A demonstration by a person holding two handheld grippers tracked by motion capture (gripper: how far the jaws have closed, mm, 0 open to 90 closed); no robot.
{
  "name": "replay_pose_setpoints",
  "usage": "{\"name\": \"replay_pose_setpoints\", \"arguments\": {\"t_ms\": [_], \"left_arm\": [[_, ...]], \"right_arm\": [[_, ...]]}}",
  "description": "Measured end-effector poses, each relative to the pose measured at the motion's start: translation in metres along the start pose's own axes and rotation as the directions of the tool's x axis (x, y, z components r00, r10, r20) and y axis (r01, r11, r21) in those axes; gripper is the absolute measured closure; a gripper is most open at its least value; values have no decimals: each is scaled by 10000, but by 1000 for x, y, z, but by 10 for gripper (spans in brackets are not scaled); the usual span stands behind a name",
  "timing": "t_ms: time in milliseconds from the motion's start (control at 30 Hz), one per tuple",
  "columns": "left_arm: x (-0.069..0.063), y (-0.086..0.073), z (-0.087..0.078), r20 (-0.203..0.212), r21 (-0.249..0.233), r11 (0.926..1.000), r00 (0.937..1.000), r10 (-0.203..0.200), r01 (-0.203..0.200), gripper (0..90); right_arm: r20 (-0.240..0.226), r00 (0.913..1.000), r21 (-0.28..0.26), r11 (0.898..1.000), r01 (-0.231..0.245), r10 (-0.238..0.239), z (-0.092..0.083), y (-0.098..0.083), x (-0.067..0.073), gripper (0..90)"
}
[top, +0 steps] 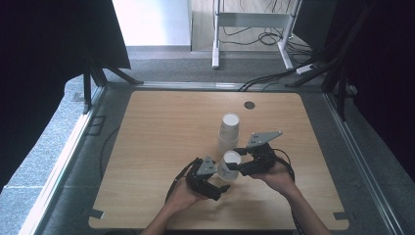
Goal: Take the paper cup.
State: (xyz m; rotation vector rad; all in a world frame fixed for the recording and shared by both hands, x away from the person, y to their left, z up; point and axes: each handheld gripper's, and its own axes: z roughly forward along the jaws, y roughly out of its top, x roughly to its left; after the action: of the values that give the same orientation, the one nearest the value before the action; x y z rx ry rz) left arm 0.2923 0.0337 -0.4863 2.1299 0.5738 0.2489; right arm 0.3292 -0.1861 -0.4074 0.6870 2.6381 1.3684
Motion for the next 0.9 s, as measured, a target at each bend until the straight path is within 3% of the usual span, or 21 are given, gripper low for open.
{"name": "replay_pose_setpoints", "arguments": {"t_ms": [633,900], "left_arm": [[3,-6,4,445,-514,9985,9989,-165,188,149],[3,-6,3,356,-488,9988,9994,-30,47,266]], "right_arm": [[-719,9974,-172,9999,16,-29,6,2,9,377],[-725,9974,-162,9999,39,-51,5,1,6,370]]}}
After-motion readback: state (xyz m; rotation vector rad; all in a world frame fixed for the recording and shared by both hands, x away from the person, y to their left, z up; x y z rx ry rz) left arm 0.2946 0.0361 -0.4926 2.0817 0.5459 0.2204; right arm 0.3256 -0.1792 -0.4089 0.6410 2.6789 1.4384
